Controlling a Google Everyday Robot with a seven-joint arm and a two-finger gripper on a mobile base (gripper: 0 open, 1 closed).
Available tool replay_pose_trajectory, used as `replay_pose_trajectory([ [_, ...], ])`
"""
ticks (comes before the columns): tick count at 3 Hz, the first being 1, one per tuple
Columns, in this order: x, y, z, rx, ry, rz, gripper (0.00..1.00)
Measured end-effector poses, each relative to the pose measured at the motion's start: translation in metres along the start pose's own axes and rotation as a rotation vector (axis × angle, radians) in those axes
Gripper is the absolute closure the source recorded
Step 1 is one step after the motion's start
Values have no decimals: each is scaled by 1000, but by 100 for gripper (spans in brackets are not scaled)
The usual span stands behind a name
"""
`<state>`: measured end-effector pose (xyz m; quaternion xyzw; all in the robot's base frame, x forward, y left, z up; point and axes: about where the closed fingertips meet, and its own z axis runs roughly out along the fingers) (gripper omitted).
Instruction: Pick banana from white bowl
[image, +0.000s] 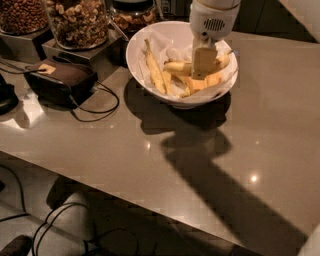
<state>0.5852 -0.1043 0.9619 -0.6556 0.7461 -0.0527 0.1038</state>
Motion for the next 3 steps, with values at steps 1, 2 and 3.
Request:
replay_pose_trajectory([
  [1,9,33,-46,0,-53,54,100],
  [2,5,27,-46,23,-70,52,100],
  [3,7,36,-45,8,-63,48,100],
])
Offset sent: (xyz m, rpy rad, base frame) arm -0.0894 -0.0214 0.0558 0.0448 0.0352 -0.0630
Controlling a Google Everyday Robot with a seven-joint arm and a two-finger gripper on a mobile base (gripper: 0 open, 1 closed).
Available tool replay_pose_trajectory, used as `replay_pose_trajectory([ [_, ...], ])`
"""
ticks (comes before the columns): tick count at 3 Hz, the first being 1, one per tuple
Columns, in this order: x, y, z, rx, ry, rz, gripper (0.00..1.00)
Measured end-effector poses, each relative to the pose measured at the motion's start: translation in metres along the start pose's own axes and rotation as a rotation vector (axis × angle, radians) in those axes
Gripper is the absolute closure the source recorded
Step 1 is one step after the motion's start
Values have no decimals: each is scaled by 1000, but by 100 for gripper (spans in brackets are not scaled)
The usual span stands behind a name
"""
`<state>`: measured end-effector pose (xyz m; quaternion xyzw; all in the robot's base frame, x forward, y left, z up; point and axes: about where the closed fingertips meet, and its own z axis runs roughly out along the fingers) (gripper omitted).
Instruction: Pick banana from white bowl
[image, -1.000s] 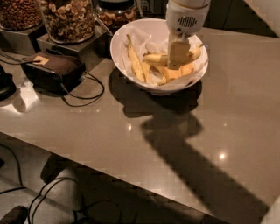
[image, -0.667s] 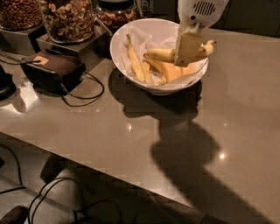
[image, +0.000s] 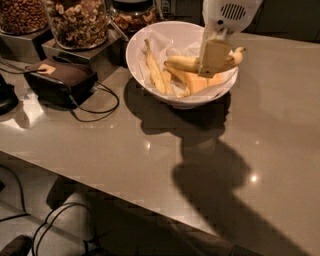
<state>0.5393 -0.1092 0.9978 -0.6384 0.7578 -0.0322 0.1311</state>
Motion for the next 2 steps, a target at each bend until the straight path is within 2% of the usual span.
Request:
replay_pose_trajectory([
  [1,14,25,-8,-31,25,37,100],
  [2,33,66,-22,-51,47,119,100],
])
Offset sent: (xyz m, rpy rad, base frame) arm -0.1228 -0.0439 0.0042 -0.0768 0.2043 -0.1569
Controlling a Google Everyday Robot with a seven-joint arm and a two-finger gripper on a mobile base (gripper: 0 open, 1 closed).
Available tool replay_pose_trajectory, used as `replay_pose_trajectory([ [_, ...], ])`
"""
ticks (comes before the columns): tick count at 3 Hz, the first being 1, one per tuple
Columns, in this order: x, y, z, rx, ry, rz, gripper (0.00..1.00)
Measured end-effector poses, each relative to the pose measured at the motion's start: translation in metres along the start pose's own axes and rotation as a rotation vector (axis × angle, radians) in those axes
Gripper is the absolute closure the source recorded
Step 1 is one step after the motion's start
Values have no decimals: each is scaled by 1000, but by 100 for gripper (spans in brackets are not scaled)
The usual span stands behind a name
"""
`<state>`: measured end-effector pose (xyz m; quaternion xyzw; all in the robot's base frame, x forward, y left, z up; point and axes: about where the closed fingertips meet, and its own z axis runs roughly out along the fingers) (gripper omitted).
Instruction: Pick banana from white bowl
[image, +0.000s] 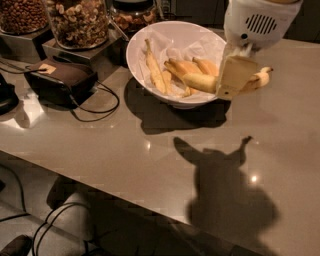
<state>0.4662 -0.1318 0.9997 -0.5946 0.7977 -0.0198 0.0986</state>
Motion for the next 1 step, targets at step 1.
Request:
replay_pose_trajectory([
  [1,-2,-2,0,7,-6,0,100],
])
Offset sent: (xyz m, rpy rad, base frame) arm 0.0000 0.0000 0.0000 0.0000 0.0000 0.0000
